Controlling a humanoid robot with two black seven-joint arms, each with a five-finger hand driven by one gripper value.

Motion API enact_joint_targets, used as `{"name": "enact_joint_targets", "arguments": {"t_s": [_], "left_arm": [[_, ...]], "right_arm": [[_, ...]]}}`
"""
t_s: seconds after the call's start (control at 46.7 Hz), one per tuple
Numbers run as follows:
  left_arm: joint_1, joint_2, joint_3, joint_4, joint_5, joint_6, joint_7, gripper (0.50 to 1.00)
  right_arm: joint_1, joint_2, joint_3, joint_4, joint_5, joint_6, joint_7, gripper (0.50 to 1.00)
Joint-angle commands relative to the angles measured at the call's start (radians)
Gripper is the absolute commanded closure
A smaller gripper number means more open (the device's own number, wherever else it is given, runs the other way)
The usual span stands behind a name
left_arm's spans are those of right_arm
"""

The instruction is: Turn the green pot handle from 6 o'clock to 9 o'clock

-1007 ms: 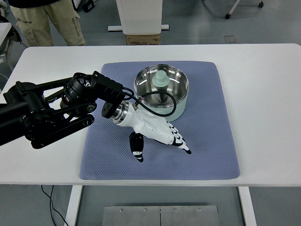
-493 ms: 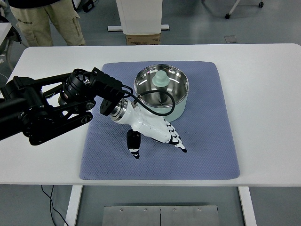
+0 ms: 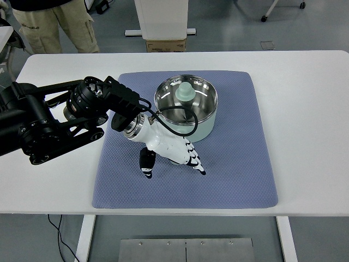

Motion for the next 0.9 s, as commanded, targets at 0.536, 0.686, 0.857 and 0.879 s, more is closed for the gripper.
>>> {"name": "enact_joint_targets", "arguments": {"t_s": [0.536,0.686,0.857,0.879], "left_arm": [[-0.071,0.060,0.067,0.000,0.057,0.000,-0.051,0.500],[-0.097,0.081,0.087,-0.003,0.057,0.000,-0.051,0.500],[-0.144,0.100,0.140,-0.015,0.059,0.000,-0.062,0.500],[-0.150,0.101,0.145,-0.015,0.059,0.000,-0.063,0.500]], "right_arm": [[0.000,0.000,0.000,0.000,0.000,0.000,0.000,0.500],[0.000,0.000,0.000,0.000,0.000,0.000,0.000,0.500],[0.000,0.000,0.000,0.000,0.000,0.000,0.000,0.500],[0.000,0.000,0.000,0.000,0.000,0.000,0.000,0.500]]}}
